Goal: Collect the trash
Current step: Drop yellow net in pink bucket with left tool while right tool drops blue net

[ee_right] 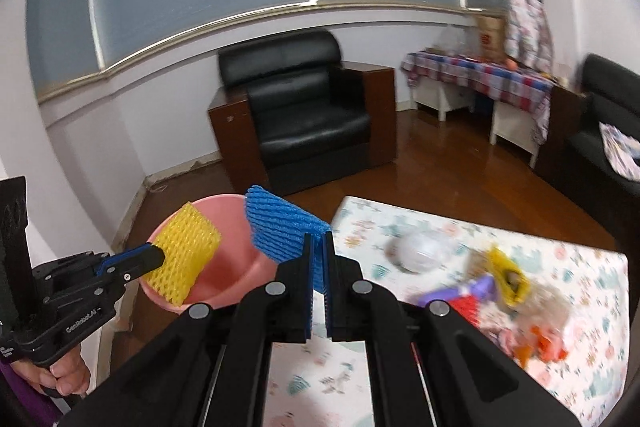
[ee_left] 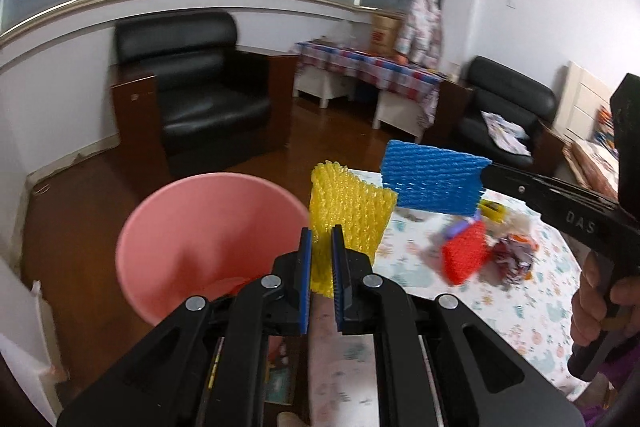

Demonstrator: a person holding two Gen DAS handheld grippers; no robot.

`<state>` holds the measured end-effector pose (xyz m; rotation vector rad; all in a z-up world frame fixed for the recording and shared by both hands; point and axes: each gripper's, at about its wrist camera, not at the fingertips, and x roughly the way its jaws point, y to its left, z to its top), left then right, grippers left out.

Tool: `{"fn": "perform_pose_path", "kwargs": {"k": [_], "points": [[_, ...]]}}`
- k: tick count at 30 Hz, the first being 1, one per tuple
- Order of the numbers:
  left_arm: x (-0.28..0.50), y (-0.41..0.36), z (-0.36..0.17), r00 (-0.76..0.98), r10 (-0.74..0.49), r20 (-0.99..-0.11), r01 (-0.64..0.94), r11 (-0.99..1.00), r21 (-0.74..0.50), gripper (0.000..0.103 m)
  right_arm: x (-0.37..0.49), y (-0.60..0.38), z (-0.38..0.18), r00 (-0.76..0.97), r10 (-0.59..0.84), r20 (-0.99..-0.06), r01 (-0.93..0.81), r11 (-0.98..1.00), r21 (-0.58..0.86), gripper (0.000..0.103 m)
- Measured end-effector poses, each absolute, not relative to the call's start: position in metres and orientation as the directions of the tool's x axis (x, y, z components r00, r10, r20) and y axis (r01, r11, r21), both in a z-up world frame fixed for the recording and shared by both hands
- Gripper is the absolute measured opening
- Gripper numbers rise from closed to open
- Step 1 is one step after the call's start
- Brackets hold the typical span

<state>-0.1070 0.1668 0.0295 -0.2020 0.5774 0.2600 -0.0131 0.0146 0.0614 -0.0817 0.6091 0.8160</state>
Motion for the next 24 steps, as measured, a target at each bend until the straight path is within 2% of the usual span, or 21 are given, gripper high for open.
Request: {"fn": "perform_pose_path", "kwargs": {"k": [11, 18, 24], "points": [[-0.129, 0.209, 0.024, 0.759, 0.309, -0.573, -0.432, 0.897, -0.089, 0.009, -0.031, 0.092, 0.056, 0.461, 0.683, -0.567, -0.784, 0.612, 0.1, 0.004], [-0.13, 0.228, 0.012, 0.721, 0.346, -0.6, -0.492, 0.866, -0.09, 0.009, -0.038, 0.134, 0.041, 0.434, 0.667, -0.606, -0.817, 0.575, 0.048, 0.004], [-0.132, 0.243, -0.001, 0.694, 0.358, -0.625, -0.542, 0.831, -0.125, 0.009, -0.038, 0.157, 0.025, 0.399, 0.656, -0.641, -0.826, 0.56, 0.059, 0.004]]}}
